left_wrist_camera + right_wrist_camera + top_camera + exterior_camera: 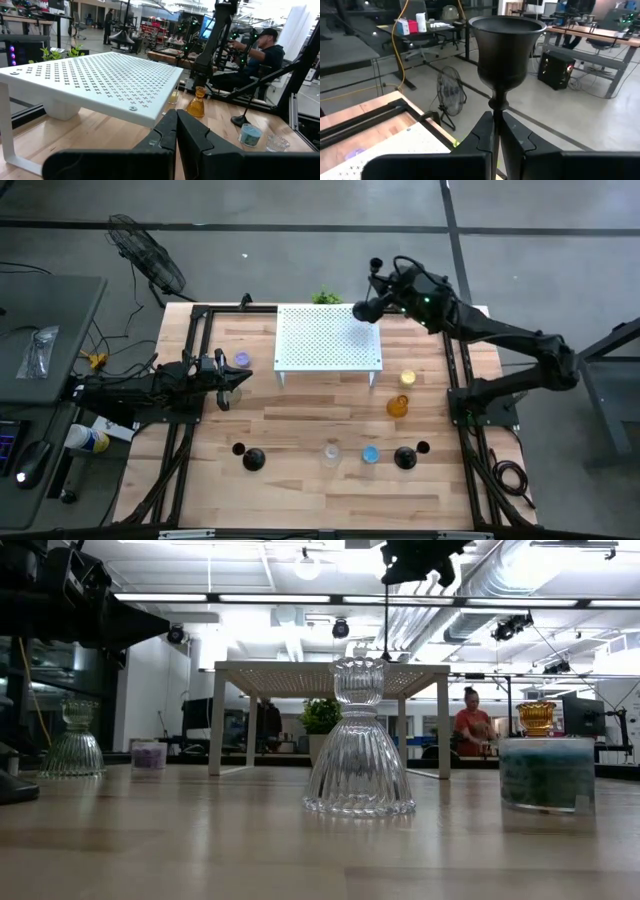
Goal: Pick & Place candle stick holders
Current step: Put the top black candle holder on the shelf, then put the right black candle holder on the shelf aligned with the black candle holder
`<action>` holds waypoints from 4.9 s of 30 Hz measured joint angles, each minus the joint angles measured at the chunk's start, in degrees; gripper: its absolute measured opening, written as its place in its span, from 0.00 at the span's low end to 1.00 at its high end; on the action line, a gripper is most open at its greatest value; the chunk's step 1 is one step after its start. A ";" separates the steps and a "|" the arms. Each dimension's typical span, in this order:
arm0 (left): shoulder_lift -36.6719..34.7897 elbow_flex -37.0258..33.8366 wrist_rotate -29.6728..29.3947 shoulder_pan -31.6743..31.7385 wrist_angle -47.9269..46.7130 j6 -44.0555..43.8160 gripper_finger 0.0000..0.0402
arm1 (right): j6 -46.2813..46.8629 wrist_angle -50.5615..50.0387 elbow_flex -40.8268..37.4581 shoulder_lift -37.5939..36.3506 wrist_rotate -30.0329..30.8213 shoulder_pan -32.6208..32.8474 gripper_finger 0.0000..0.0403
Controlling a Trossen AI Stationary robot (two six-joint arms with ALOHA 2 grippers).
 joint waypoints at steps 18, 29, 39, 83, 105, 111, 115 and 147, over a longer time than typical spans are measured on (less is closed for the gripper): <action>0.00 -0.01 0.02 -0.02 -0.02 0.00 0.01 | 5.16 0.87 0.68 4.70 6.05 0.02 0.01; 0.00 -0.01 0.00 -0.01 -0.02 0.00 0.01 | 10.76 0.22 0.65 6.21 6.13 -0.28 0.01; 0.00 -0.01 0.00 -0.02 -0.01 0.00 0.01 | 9.11 2.26 0.65 6.45 5.56 0.12 0.01; 0.00 -0.01 0.00 -0.02 -0.01 0.01 0.01 | 3.02 3.93 13.11 20.48 -7.43 0.42 0.01; 0.00 -0.01 0.00 0.00 -0.02 0.00 0.01 | 2.00 2.67 13.09 20.57 -3.27 0.40 0.18; 0.00 -0.01 0.00 0.00 -0.01 0.00 0.01 | 2.13 2.94 13.09 20.57 -2.88 0.42 0.28; 0.00 -0.01 0.00 -0.02 -0.02 0.00 0.01 | 2.28 3.08 13.09 20.57 -2.93 0.55 0.34; 0.00 -0.01 0.00 0.00 0.00 0.00 0.01 | 17.70 -28.92 13.04 6.59 5.48 12.70 0.51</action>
